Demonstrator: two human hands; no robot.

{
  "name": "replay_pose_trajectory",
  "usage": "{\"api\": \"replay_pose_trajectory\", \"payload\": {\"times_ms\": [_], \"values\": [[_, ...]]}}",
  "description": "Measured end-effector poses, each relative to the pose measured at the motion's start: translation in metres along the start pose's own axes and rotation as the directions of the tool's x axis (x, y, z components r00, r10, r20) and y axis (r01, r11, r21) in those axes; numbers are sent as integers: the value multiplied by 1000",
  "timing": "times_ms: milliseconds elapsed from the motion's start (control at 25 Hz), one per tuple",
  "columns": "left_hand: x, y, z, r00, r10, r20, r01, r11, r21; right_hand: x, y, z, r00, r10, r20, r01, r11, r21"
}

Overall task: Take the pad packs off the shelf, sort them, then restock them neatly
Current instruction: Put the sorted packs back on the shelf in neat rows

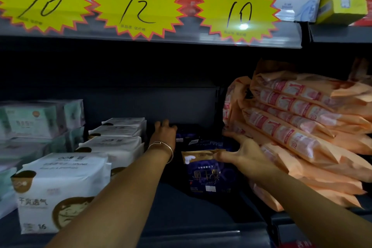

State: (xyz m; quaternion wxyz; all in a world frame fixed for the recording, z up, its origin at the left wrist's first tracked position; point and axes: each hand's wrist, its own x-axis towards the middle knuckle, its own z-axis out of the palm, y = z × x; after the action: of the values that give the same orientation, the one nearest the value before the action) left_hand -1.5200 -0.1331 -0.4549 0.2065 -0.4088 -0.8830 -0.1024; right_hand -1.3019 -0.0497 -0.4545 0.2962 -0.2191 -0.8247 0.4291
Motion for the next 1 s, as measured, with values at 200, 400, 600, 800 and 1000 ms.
{"api": "replay_pose_trajectory", "payload": {"times_ms": [200,400,600,800,1000], "values": [[29,-2,17,1000,-24,1,24,998,63,27,9,10,1000,1,-31,0,999,50],[54,-6,29,999,-51,6,50,997,61,42,18,23,995,-12,-99,23,994,108],[61,-5,31,998,-65,24,66,997,-27,49,21,31,994,26,-102,-4,978,208],[50,-6,8,998,24,60,-5,954,-300,39,14,33,994,88,-69,-60,941,334],[-4,7,-40,955,0,296,272,396,-877,14,-4,26,987,139,-80,-76,845,530]]}}
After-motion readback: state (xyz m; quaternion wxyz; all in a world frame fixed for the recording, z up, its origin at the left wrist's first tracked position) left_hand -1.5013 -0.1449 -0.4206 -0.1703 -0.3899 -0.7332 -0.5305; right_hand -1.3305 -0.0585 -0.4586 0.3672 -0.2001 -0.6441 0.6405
